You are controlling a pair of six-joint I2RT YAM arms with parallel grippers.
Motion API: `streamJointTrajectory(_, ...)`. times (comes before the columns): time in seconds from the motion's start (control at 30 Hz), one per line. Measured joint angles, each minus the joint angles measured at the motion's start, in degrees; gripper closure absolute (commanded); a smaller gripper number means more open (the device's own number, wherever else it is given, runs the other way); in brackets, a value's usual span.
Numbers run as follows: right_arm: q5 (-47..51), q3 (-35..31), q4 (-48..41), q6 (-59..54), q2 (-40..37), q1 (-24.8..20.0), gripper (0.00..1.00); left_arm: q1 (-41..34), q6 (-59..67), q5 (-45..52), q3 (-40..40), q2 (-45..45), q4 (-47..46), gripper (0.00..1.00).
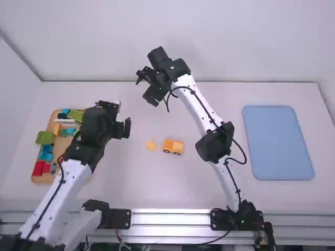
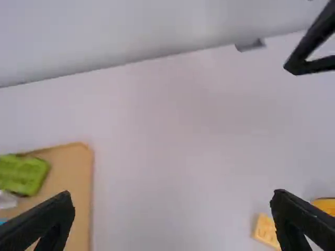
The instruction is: Assemble lego blocks to make yellow taxi
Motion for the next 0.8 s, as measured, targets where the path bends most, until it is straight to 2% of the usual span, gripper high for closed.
streamJointTrajectory(0.13, -1.11, 0.02, -0.2, 1.11, 0.0, -1.42, 0.02, -0.04, 3.67, 1.95, 7.96, 11.3, -3.45, 0.01)
streamJointTrajectory(0.27, -3.45, 0.02, 0.28, 1.18, 0.0, -3.76, 0.02, -0.04, 4.85, 2.78, 9.92, 17.62, 0.15, 0.01)
streamJointTrajectory(0.47, -5.88, 0.0, 1.01, 0.52, 0.0, -5.53, 0.02, -0.04, 3.91, 2.93, 9.88, 18.64, 5.55, 0.01)
streamJointTrajectory(0.57, -4.31, -1.55, 6.05, 2.01, -0.04, -4.96, 0.02, -0.04, 3.74, 2.93, 8.37, 17.14, 7.48, 0.01)
streamJointTrajectory(0.8, -1.11, -10.25, 11.28, 5.86, -0.04, -2.86, 0.02, -0.04, 3.72, 1.66, 5.05, 12.0, 6.71, 0.01)
